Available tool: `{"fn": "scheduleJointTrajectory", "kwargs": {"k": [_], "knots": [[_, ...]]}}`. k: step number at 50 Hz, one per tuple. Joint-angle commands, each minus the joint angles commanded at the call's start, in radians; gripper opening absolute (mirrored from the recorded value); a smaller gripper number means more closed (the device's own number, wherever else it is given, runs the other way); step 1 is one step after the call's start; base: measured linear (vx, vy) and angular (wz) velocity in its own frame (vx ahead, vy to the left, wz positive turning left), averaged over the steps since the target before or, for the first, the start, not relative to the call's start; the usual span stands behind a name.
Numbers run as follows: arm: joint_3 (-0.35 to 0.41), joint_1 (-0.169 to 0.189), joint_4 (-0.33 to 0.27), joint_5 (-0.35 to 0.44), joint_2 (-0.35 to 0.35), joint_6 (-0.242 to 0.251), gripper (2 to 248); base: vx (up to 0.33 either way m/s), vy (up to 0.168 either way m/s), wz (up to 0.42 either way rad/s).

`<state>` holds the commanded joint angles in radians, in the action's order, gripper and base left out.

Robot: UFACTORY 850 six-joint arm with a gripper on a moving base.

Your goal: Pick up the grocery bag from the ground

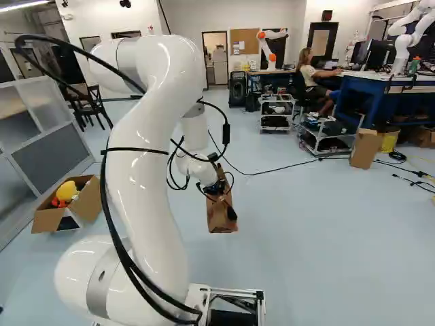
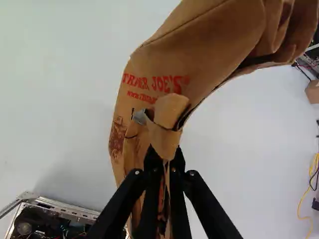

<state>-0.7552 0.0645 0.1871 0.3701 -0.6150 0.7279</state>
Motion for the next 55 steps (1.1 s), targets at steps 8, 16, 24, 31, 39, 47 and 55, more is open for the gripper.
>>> {"fn": "scheduleJointTrajectory", "kwargs": {"k": [8,16,24,31,39,47,55], "knots": [[0.022,0.000,0.000,0.000,0.035,0.000,21,0.000,0.000,0.000],[0.036,0.000,0.000,0.000,0.058,0.000,21,0.000,0.000,0.000],[0.038,0.000,0.000,0.000,0.063,0.000,21,0.000,0.000,0.000],[0.040,0.000,-0.001,0.002,0.065,-0.002,21,0.000,0.000,0.000],[0.048,0.000,-0.003,0.008,0.075,-0.011,21,0.000,0.000,0.000],[0.060,-0.002,-0.007,0.018,0.092,-0.025,21,0.000,0.000,0.000],[0.078,-0.004,-0.012,0.032,0.116,-0.046,21,0.000,0.000,0.000]]}}
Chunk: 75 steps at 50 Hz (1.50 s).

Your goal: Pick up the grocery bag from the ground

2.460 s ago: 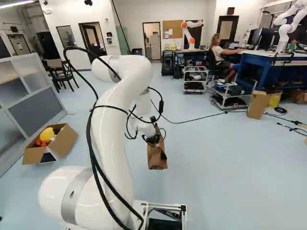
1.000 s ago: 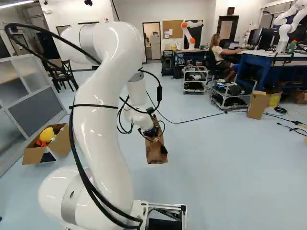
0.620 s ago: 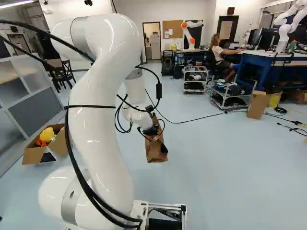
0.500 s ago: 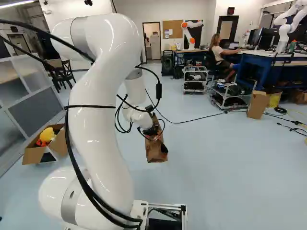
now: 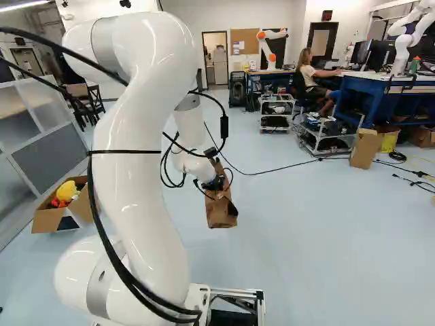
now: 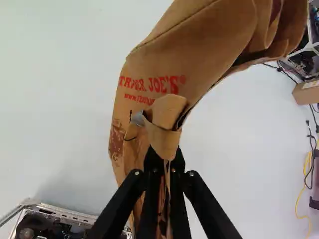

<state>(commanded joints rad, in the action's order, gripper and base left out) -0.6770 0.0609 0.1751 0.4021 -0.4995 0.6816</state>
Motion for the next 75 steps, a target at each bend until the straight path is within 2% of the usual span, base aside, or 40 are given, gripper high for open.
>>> {"fn": "scheduleJointTrajectory", "kwargs": {"k": [14,33,75], "knots": [[0.045,-0.005,-0.013,0.036,0.059,-0.052,21,0.000,0.000,0.000],[0.133,-0.014,-0.040,0.106,0.176,-0.154,21,0.000,0.000,0.000],[0.403,-0.042,-0.120,0.322,0.533,-0.466,21,0.000,0.000,0.000]]}}
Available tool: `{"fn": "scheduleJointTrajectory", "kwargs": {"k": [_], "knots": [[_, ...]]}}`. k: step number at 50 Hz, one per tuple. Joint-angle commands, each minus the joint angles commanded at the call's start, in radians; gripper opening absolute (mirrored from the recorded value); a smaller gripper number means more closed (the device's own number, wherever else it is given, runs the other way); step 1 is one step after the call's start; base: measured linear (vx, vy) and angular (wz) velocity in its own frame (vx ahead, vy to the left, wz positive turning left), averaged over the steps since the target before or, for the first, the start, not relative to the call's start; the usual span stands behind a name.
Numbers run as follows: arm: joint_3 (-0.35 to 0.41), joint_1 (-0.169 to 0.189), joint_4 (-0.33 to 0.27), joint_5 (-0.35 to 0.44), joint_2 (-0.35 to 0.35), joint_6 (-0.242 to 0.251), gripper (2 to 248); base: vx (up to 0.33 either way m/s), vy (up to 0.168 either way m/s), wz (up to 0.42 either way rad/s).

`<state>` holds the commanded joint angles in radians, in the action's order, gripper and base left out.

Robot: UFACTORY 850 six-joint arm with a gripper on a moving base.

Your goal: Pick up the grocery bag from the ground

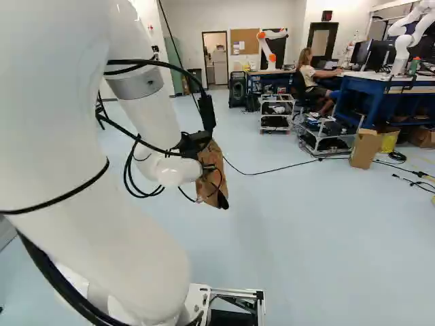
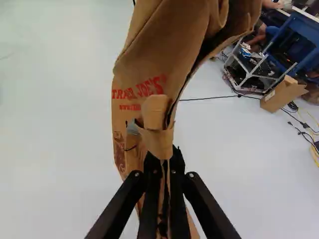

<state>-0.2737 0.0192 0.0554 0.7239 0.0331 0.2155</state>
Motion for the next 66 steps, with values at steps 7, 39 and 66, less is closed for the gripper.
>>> {"fn": "scheduleJointTrajectory", "kwargs": {"k": [7,39,66], "knots": [[0.037,-0.004,-0.011,0.030,0.049,-0.043,21,0.000,0.000,0.000],[0.155,-0.016,-0.046,0.124,0.205,-0.179,21,0.000,0.000,0.000],[0.186,-0.019,-0.055,0.149,0.246,-0.215,21,0.000,0.000,0.000]]}}
